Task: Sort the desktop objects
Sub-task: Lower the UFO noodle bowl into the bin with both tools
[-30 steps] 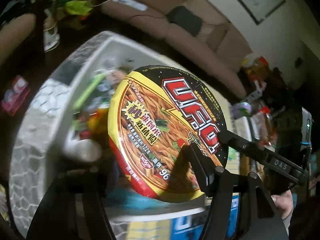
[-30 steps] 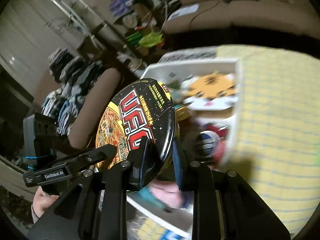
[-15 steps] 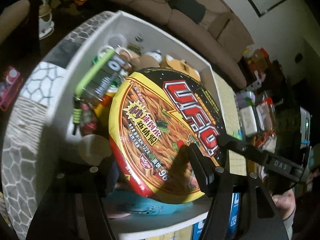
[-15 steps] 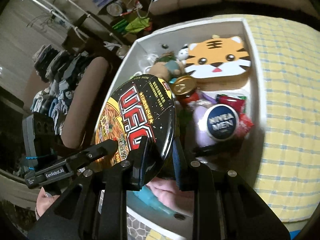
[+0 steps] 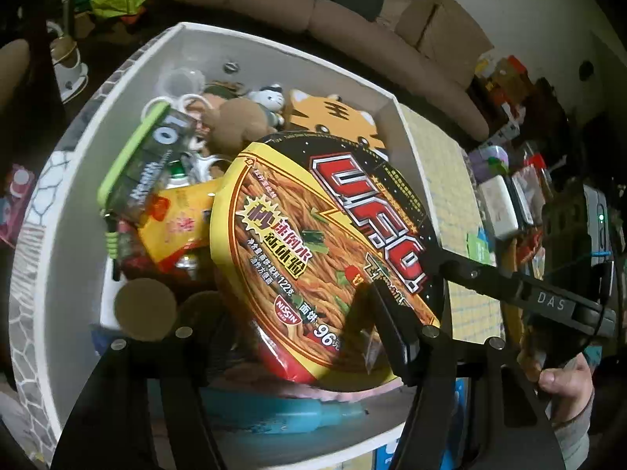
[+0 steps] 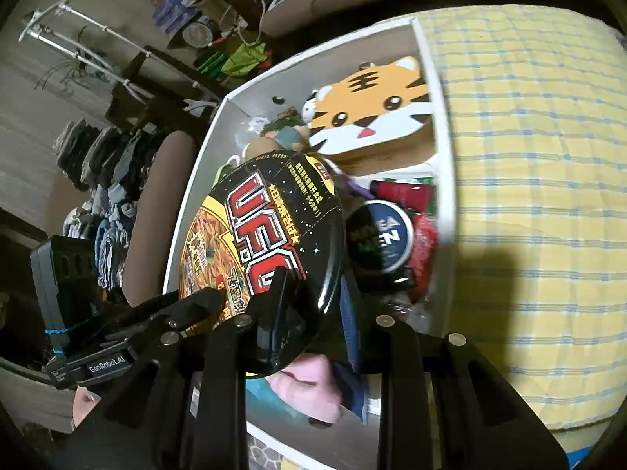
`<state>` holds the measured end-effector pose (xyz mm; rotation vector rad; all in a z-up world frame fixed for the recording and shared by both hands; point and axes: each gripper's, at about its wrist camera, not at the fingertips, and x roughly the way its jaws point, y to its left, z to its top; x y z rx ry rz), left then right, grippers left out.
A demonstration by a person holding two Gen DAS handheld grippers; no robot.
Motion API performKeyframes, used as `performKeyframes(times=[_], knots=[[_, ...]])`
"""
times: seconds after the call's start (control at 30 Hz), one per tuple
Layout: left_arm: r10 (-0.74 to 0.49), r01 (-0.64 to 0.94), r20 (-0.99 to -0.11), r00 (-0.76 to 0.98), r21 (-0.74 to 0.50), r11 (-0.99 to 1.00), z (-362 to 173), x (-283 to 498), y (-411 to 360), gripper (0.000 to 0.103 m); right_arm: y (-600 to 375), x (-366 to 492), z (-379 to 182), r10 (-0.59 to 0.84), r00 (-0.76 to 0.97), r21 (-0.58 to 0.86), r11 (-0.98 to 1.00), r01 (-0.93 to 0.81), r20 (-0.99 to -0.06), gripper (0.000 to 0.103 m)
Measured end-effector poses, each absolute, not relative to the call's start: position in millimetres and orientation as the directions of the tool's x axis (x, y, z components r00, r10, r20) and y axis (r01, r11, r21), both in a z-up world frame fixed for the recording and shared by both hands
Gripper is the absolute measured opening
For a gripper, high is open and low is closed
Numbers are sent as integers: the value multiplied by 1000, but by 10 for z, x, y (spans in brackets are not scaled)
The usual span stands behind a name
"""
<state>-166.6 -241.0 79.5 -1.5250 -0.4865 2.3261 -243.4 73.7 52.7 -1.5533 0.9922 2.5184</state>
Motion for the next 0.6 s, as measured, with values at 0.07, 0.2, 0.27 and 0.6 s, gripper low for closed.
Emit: performKeyframes(times=[0.07, 0.2, 0.27, 0.6], knots=[[434, -89, -813, -388, -436, -896, 826, -1673, -2354, 66, 797, -2399, 538, -299, -517, 511, -792, -334, -802, 24], [438, -94, -820, -368, -436, -895, 765, -1693, -2285, 68, 851, -2371, 543, -277, -516, 493, -799, -345, -810, 24], [442, -67, -824, -356, -449, -891, 678, -1686, -2366, 68, 792, -2409, 502, -271, -493, 471, -813, -342, -827, 24], [405, 1, -846, -346, -432, -902, 479, -1609, -2678, 71, 407, -2591, 279, -272, -445, 443, -828, -344, -853, 25]])
